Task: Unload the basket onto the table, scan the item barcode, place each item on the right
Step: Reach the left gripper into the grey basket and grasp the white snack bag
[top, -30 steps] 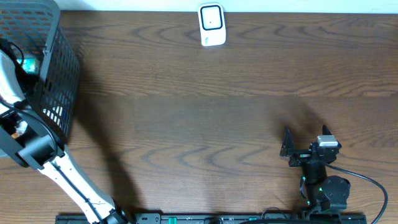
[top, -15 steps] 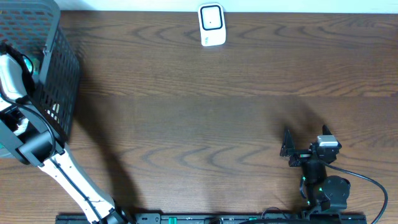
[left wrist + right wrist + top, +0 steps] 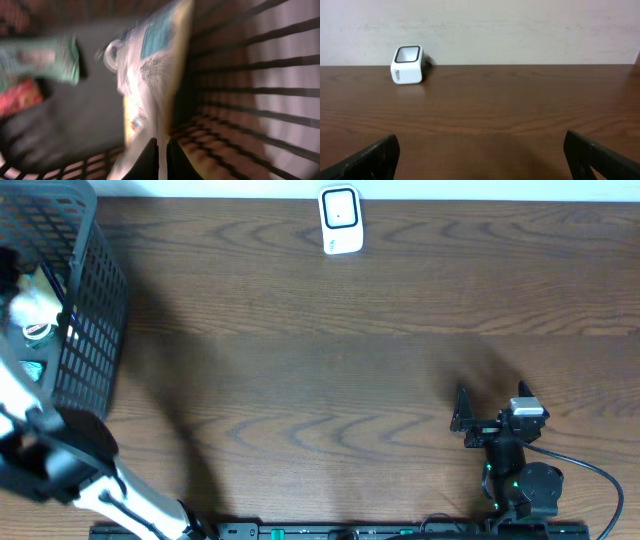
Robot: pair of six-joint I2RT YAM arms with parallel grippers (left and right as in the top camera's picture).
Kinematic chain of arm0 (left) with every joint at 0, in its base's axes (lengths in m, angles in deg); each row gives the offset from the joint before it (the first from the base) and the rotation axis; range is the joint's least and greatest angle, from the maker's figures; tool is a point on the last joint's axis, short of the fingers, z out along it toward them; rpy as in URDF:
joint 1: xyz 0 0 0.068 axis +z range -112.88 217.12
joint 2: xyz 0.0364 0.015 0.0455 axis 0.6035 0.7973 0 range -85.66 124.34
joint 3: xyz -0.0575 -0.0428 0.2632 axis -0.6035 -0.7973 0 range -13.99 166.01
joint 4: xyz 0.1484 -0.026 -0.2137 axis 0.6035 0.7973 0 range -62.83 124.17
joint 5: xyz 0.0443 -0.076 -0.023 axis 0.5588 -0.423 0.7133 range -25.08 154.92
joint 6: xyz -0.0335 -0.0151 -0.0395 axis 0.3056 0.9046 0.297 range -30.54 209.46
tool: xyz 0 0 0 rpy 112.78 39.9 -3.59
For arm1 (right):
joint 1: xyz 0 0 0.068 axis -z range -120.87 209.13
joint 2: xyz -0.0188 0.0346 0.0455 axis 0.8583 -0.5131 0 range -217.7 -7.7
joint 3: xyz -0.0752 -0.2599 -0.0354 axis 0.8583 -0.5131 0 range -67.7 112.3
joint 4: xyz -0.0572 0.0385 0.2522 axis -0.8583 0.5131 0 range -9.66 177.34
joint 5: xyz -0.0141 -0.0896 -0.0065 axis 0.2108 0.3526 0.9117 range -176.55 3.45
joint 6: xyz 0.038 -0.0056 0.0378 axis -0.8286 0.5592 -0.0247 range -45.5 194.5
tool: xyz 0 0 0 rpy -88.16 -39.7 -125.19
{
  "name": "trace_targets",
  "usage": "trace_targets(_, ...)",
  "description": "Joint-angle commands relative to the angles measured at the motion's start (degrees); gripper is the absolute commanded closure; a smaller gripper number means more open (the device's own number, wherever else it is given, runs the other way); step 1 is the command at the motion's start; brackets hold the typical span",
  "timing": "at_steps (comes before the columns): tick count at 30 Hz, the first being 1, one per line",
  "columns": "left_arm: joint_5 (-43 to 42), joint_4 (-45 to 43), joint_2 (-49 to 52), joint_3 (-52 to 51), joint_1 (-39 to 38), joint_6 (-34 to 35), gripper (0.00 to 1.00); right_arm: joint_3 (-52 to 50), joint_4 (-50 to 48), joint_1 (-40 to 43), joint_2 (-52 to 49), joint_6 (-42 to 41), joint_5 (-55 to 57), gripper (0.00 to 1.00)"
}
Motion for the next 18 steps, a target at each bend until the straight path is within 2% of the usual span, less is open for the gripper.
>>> trace_targets(1, -0.70, -2.80, -7.93, 1.38, 0.02, 0.26, 0.93, -0.15, 0.13, 0.46, 0.20, 0.07, 0.22, 0.01)
trace_targets(7, 4.24, -1.92, -9.94, 0.61, 0.02, -6.64, 0.91, -0.15, 0.13, 0.46, 0.20, 0.04, 0.22, 0.01)
trace_targets(8, 4.22, -1.77, -9.57, -0.20, 0.02, -6.62, 0.83, -0.15, 0.11, 0.46, 0.17, 0.04, 0.22, 0.01)
trace_targets(10, 4.24, -2.10, -8.48, -2.14, 0.02, -6.60, 0.47, -0.15, 0.11, 0.46, 0.20, 0.04, 0.22, 0.01)
trace_targets(12, 4.22, -3.13, -5.81, -3.48, 0.02, -6.60, 0.18, -0.15, 0.11, 0.46, 0.20, 0.04, 0.22, 0.01)
trace_targets(15, 4.22, -4.26, -1.27, -3.48, 0.02, -6.60, 0.08, -0.15, 0.11, 0.46, 0.17, 0.04, 0.22, 0.01)
trace_targets(18, 4.20, -4.48, 4.63, -3.48, 0.04, -5.57, 0.05, -0.15, 0.13, 0.46, 0.17, 0.04, 0.22, 0.01)
